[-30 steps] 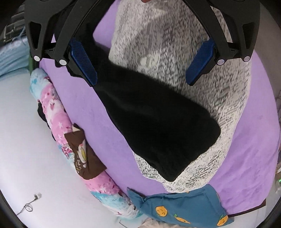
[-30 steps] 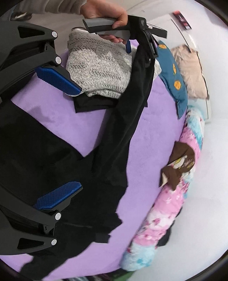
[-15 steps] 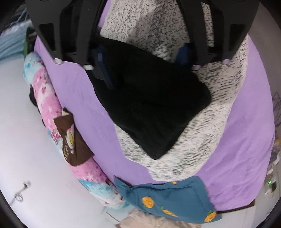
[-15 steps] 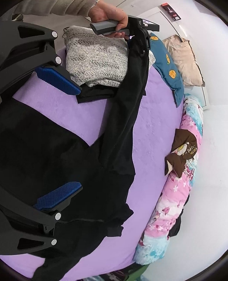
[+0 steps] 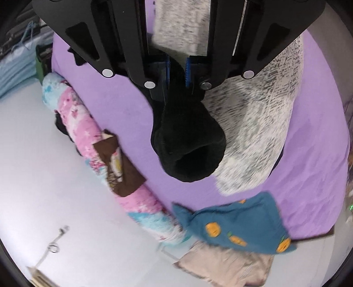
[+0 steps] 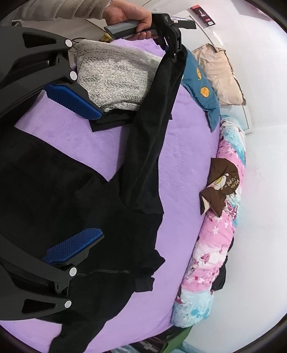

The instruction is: Fold large clothes

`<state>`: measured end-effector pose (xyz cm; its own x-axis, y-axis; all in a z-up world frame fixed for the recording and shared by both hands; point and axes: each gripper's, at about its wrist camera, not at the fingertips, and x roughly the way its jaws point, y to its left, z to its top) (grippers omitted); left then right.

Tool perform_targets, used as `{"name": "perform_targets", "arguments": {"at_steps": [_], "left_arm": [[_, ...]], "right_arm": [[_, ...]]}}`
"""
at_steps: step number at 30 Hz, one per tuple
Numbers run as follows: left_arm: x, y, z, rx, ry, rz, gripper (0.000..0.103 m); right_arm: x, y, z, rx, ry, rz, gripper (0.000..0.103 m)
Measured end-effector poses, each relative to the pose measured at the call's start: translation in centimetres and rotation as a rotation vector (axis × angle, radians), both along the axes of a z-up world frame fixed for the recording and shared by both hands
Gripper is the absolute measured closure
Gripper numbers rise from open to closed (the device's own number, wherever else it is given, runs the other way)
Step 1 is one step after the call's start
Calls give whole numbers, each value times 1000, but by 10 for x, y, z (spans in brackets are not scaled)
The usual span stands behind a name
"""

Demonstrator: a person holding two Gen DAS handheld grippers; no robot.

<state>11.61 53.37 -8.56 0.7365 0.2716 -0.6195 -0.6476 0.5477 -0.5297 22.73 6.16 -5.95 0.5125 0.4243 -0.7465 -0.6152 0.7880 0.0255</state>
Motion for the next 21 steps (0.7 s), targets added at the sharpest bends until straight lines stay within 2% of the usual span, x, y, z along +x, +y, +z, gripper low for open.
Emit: {"name": "perform_targets", "arguments": {"at_steps": [4, 10, 17, 21], "left_arm": [[2, -32, 42, 119, -40, -62, 95], [10, -96, 100, 316, -75, -154, 95], [18, -181, 154, 516, -130, -264, 95], [24, -233, 176, 596, -162, -332, 95]], "right_arm": [[-1, -7, 11, 29, 1, -3, 6], [4, -24, 48, 132, 38, -1, 6], [20, -58, 126, 257, 41, 15, 6], [36, -81, 169, 380, 176, 41, 6]]}}
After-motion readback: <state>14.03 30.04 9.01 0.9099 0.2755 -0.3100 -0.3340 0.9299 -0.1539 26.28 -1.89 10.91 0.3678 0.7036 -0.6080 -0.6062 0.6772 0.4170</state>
